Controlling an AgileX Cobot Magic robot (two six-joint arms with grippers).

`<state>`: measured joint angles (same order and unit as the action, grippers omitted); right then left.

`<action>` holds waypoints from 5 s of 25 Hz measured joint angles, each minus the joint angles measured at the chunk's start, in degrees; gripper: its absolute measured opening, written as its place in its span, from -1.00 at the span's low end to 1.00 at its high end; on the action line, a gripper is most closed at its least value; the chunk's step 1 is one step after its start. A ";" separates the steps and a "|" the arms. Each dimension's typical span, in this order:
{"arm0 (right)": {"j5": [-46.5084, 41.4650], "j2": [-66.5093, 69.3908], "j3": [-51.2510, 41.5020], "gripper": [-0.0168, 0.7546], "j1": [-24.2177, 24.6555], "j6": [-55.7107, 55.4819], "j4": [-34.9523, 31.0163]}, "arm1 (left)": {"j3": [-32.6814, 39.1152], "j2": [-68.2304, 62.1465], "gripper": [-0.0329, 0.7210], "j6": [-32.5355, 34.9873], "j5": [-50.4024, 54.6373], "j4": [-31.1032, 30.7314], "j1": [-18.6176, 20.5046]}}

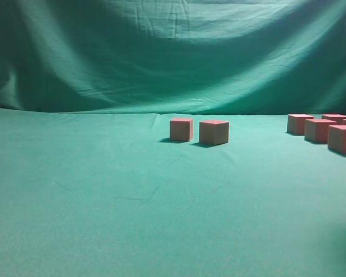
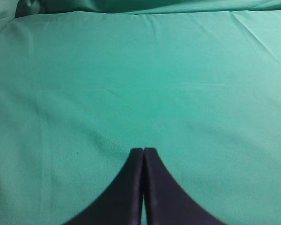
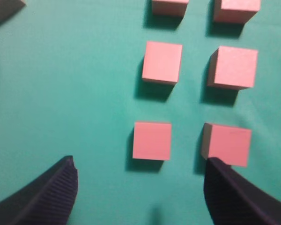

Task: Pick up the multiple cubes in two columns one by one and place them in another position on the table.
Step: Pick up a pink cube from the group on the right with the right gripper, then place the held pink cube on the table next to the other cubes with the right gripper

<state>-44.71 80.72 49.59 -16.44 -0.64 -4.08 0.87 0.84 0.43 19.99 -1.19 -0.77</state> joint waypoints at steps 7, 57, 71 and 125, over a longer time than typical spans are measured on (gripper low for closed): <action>3.21 9.26 0.00 0.43 0.00 3.40 -0.34 | 0.00 0.00 -0.91 0.00 0.00 0.00 0.00; -26.12 46.65 71.33 -0.22 -24.64 -3.58 -0.32 | 0.00 0.00 -0.91 0.00 0.00 0.00 0.00; -20.40 54.80 74.31 -0.22 -25.12 -11.07 3.98 | 0.00 0.00 -0.91 0.00 0.00 0.00 0.00; -25.01 52.56 90.18 0.41 -25.12 -6.42 11.99 | 0.00 0.00 -0.91 0.00 0.00 0.00 0.00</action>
<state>-69.72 133.28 139.77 -41.56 -7.06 7.91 0.87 0.84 0.43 19.99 -1.19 -0.77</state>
